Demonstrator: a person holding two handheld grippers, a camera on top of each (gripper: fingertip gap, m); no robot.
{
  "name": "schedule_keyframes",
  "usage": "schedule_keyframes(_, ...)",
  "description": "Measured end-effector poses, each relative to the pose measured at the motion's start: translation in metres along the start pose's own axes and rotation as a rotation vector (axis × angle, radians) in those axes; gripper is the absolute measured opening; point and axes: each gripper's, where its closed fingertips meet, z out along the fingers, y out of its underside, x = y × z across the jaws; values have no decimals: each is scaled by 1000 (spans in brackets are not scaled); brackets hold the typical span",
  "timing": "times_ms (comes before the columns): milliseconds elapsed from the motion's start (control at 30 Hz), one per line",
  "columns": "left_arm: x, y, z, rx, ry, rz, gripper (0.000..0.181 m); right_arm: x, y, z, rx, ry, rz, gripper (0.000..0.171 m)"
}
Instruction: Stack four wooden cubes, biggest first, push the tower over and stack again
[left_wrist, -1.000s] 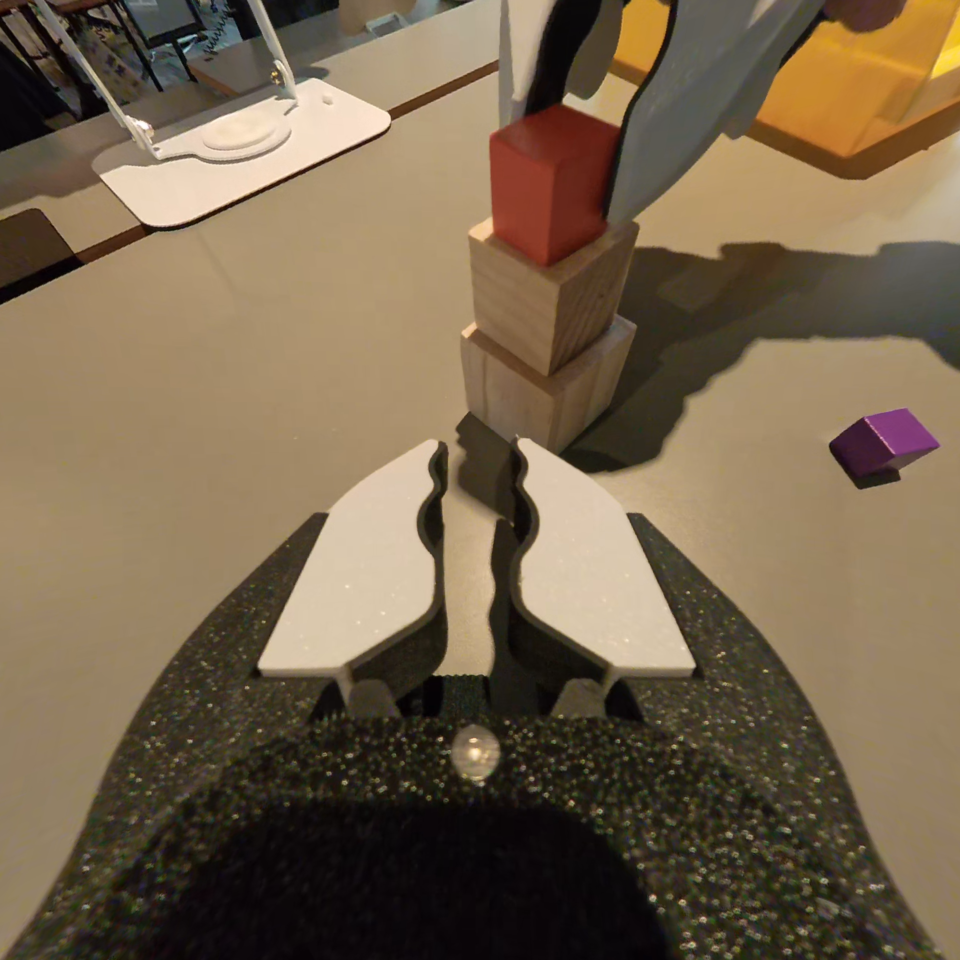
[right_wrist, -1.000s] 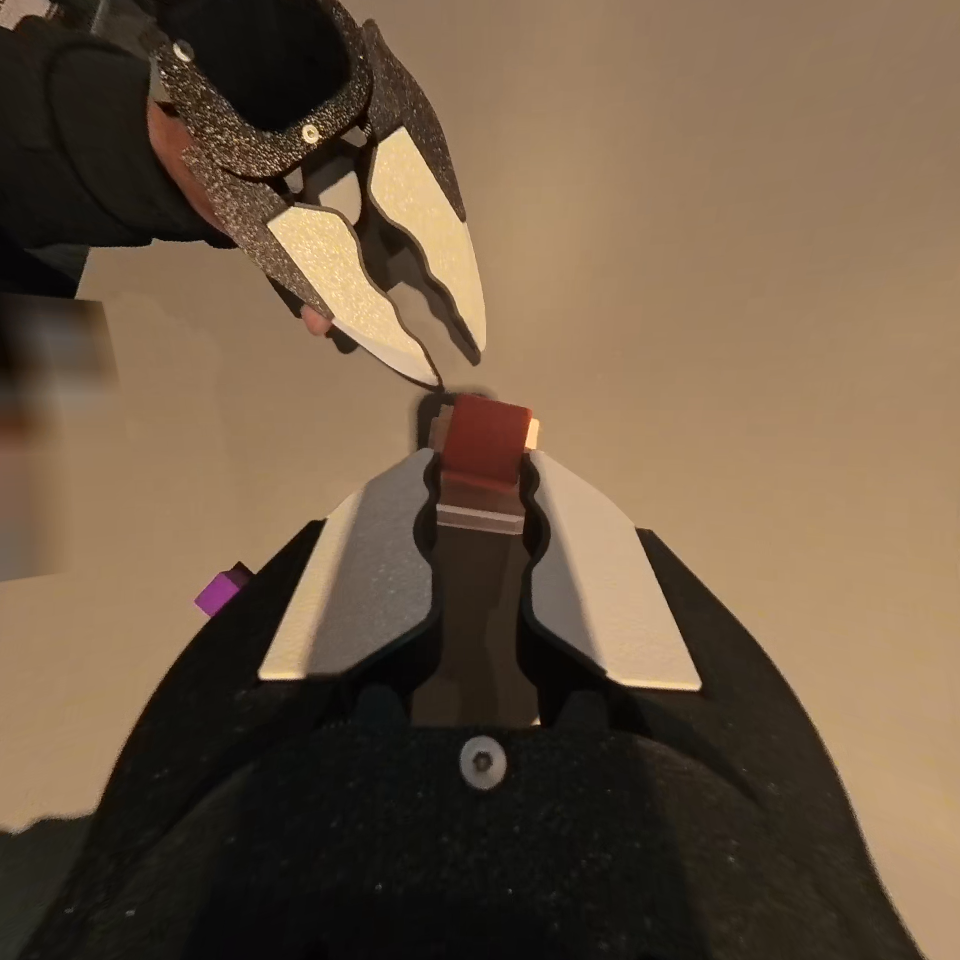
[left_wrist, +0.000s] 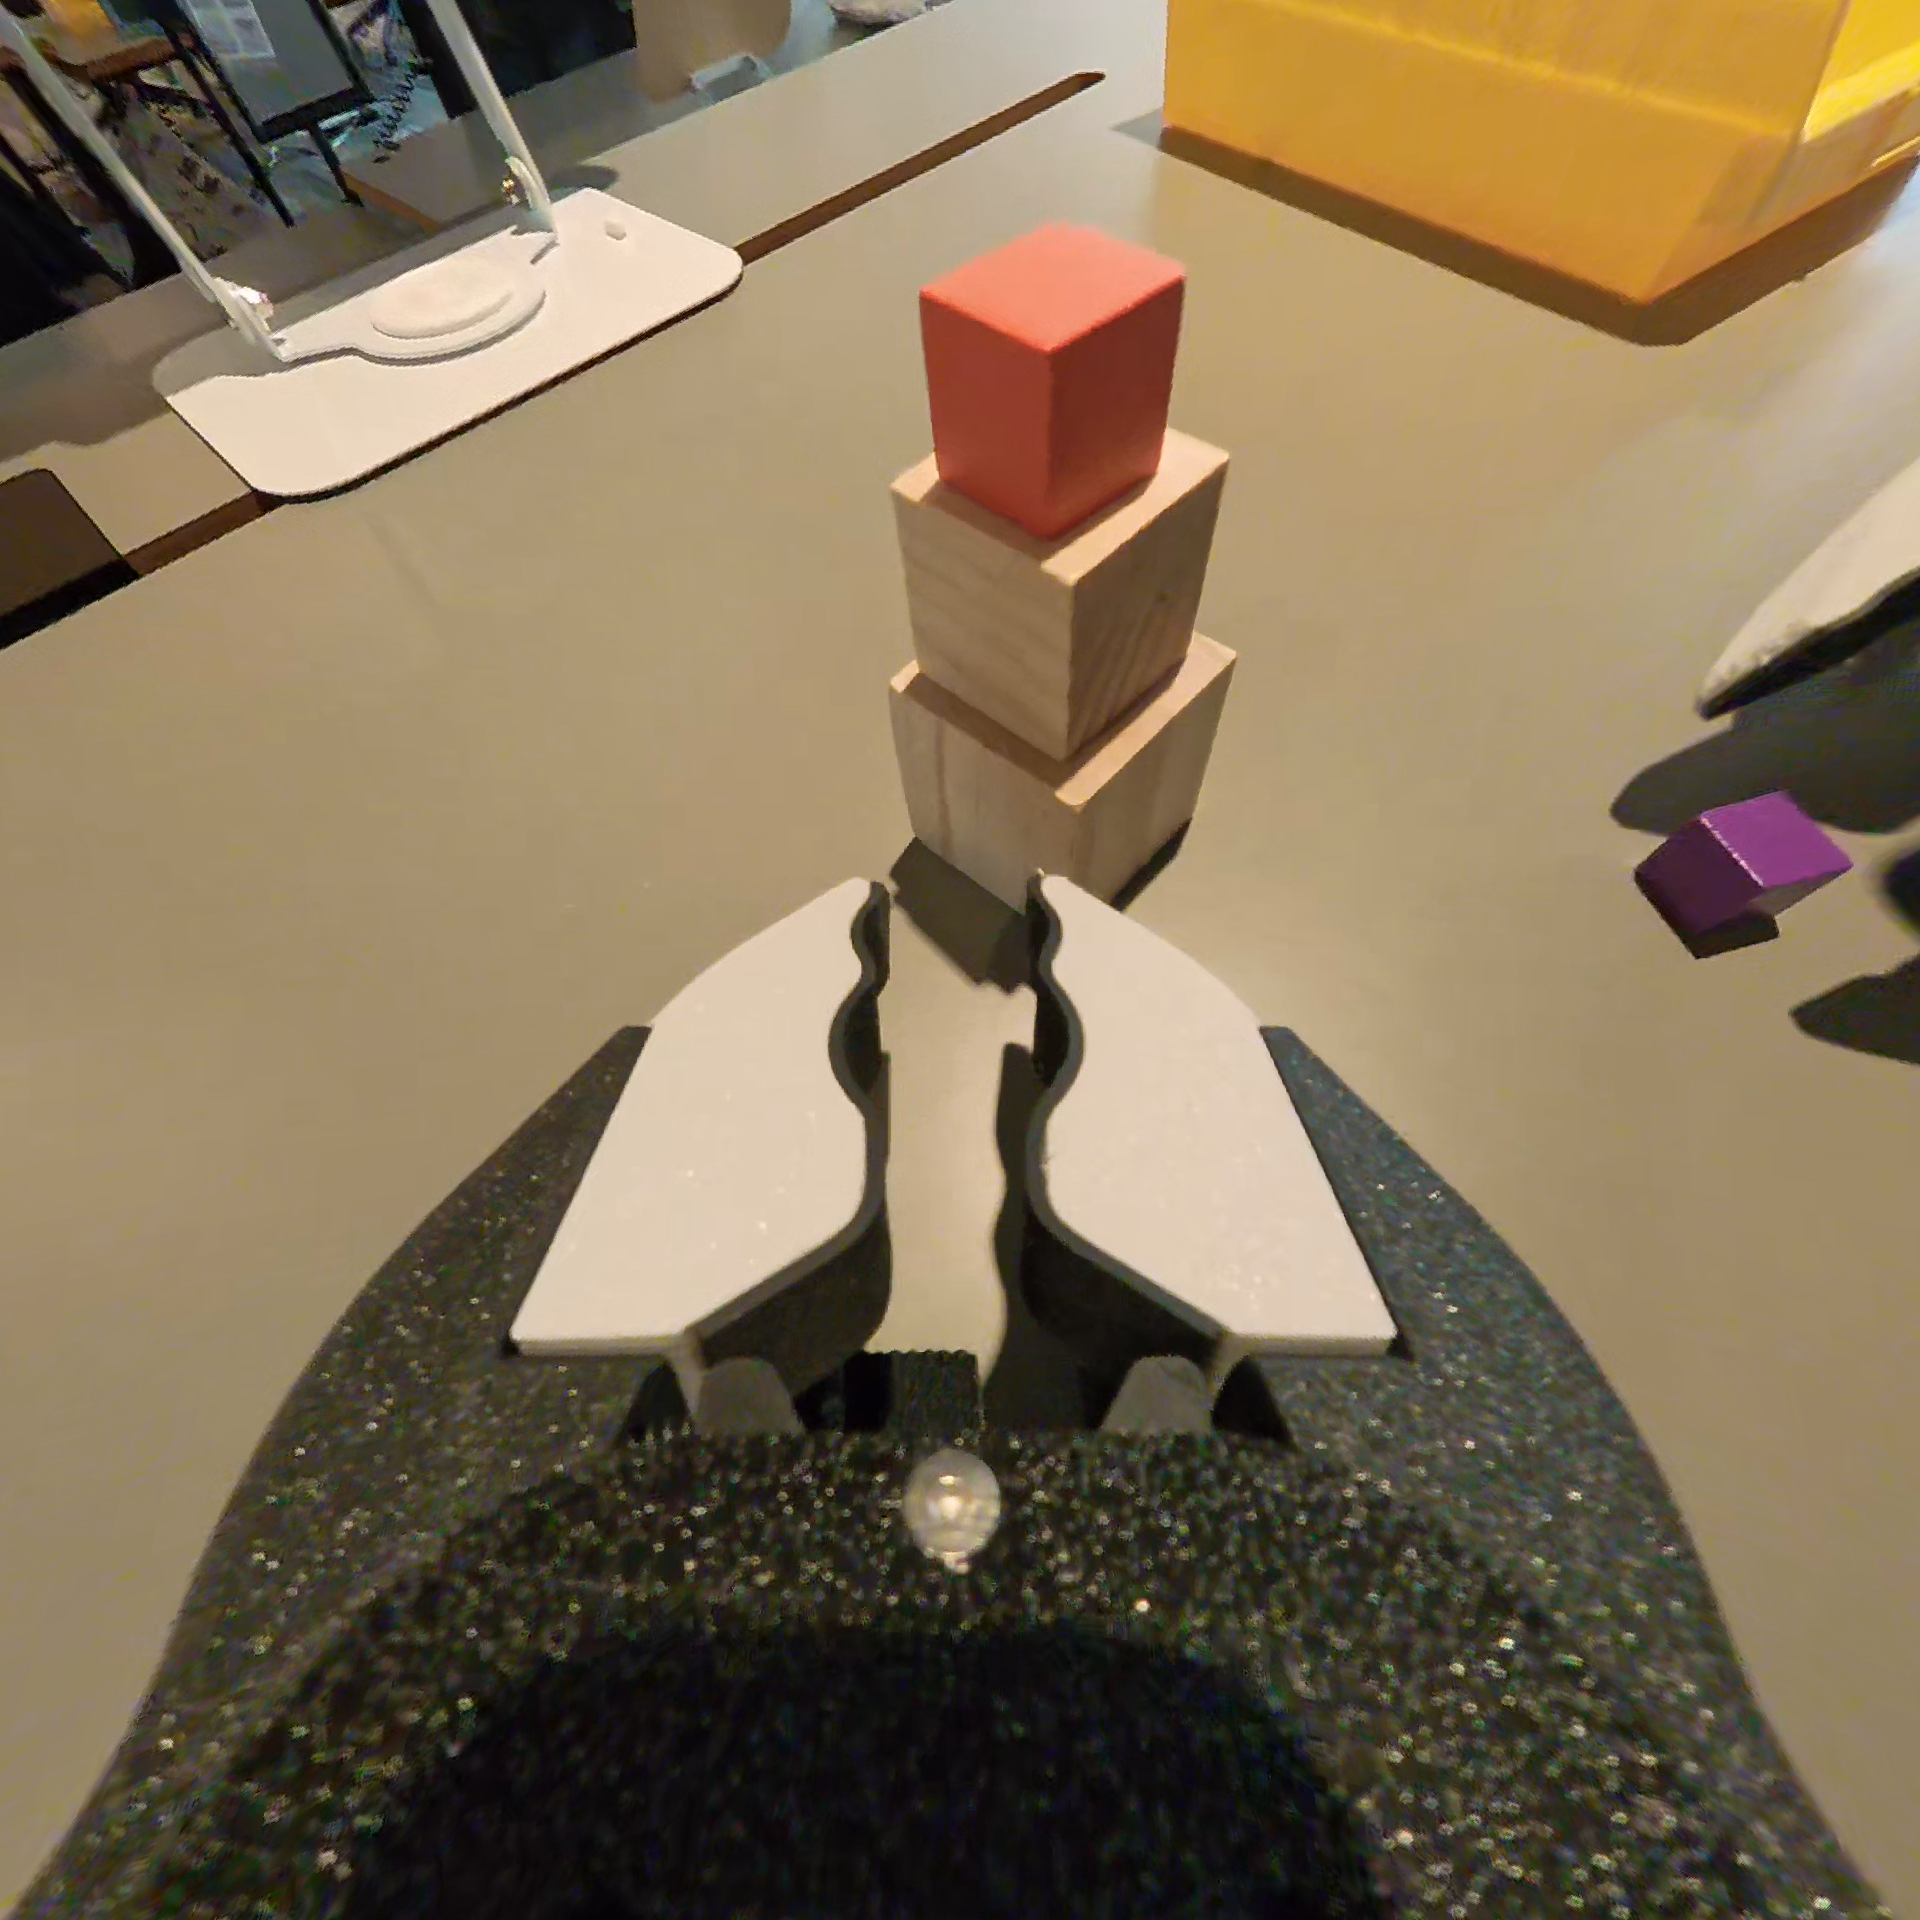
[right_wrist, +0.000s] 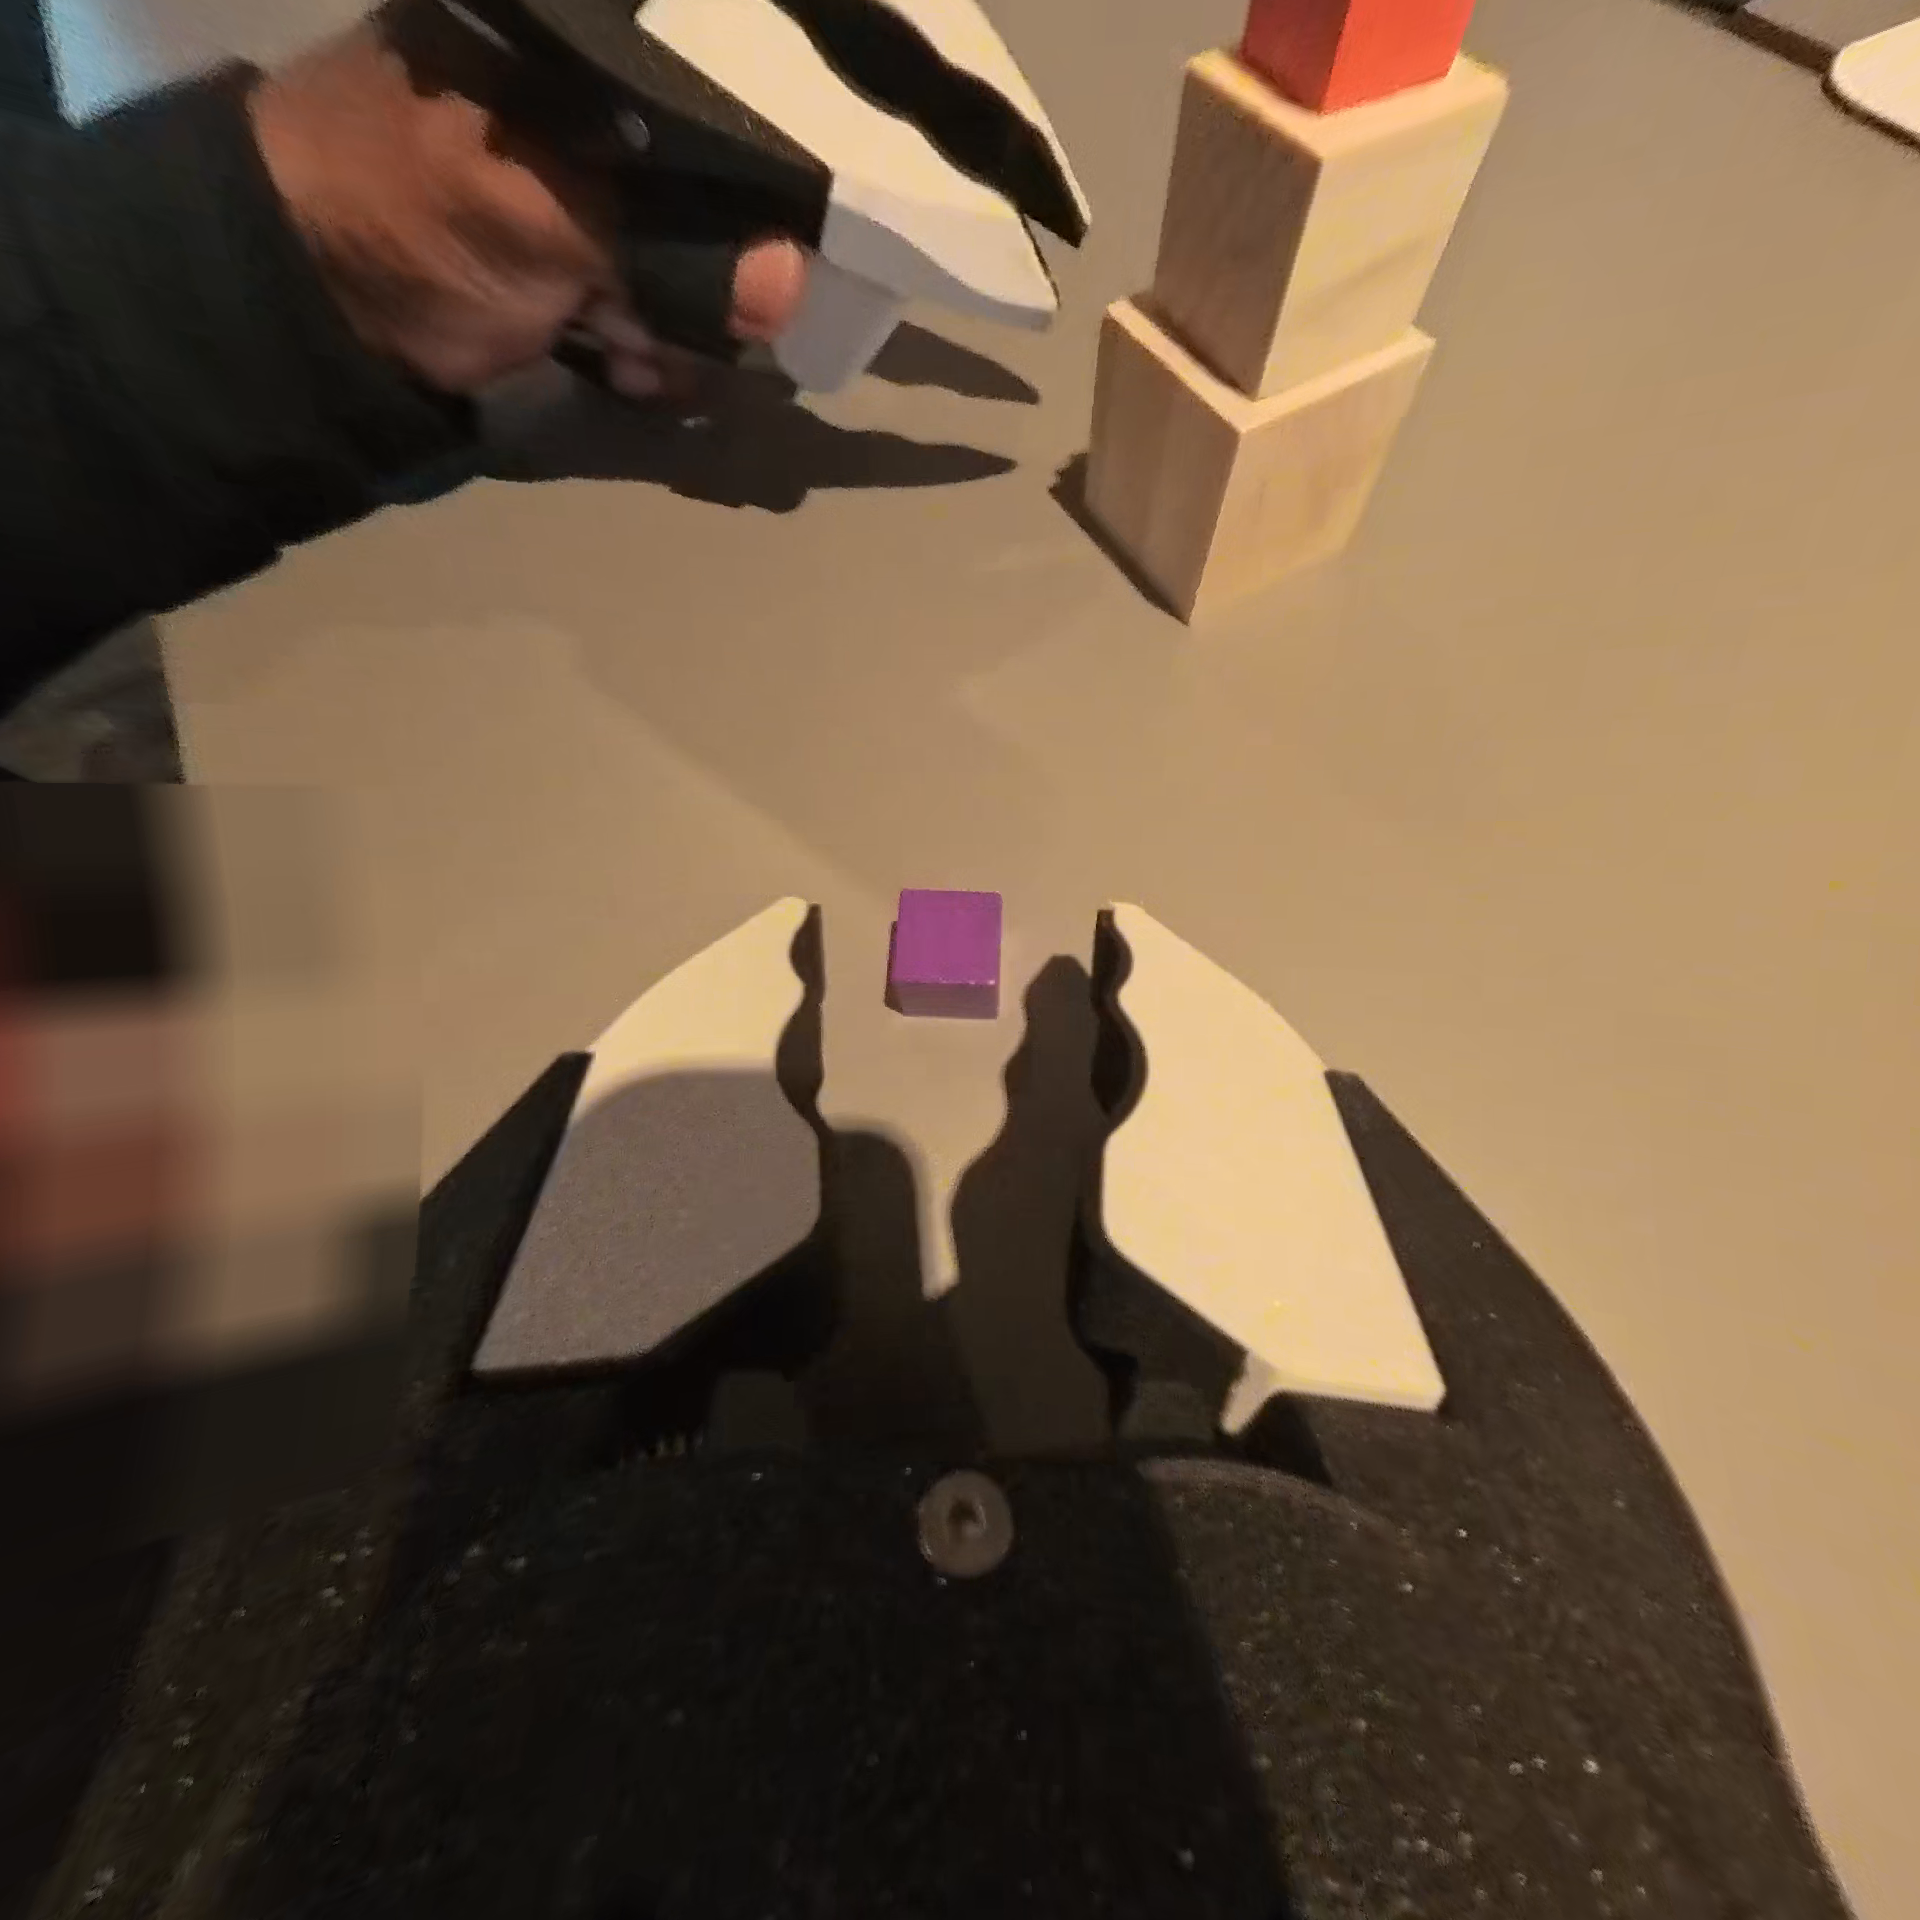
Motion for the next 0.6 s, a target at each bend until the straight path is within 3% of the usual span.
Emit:
schedule_keyframes(133, 2, 0, 0, -2, -17, 38, 24, 2, 9, 8, -85, 52, -20, 47)
schedule_keyframes(233, 3, -1, -1, 9, -36, 66, 24, -1, 14, 12, -132, 29, -35, 21)
schedule_keyframes(367, 4, -3, -3, 25, -58, 95, 24, -1, 11, 14, -131, -19, -17, 21)
schedule_keyframes(500, 5, -3, -3, 26, -57, 112, 24, 9, -12, 10, -73, -73, -27, 21)
schedule_keyframes(600, 6, -1, -1, 10, -43, 106, 24, 21, -54, 4, -24, -104, -132, 21)
